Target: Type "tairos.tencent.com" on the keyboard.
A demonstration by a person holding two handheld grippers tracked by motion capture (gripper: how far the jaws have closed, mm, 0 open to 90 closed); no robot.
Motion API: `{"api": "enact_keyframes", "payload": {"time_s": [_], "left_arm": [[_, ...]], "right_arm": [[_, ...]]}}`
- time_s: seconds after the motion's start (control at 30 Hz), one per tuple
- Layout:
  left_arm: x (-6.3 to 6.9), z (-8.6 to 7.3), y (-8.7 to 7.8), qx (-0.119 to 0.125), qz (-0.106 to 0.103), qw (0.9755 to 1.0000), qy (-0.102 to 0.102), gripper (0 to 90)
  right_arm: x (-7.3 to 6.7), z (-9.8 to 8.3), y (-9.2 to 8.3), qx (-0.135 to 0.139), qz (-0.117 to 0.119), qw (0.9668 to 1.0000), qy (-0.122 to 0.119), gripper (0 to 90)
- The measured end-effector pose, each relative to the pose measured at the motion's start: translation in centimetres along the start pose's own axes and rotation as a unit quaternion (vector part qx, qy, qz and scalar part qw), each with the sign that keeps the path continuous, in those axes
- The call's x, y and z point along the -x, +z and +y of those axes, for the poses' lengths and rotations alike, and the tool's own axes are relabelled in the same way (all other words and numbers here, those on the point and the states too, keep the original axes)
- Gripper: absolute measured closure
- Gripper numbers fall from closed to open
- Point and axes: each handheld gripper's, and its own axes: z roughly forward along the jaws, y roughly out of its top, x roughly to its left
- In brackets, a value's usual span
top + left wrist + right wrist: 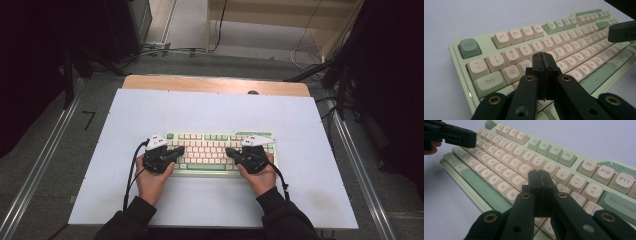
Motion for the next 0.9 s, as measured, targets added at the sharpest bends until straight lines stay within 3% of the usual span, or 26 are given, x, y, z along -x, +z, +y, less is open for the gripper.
{"api": "enact_keyframes", "payload": {"time_s": [0.9], "left_arm": [[0.02, 0.03, -0.05, 0.001, -0.003, 1.0000, 0.001, 90.0]], "right_arm": [[0.08, 0.96, 0.96, 0.003, -0.003, 1.0000, -0.002, 88.2]]}}
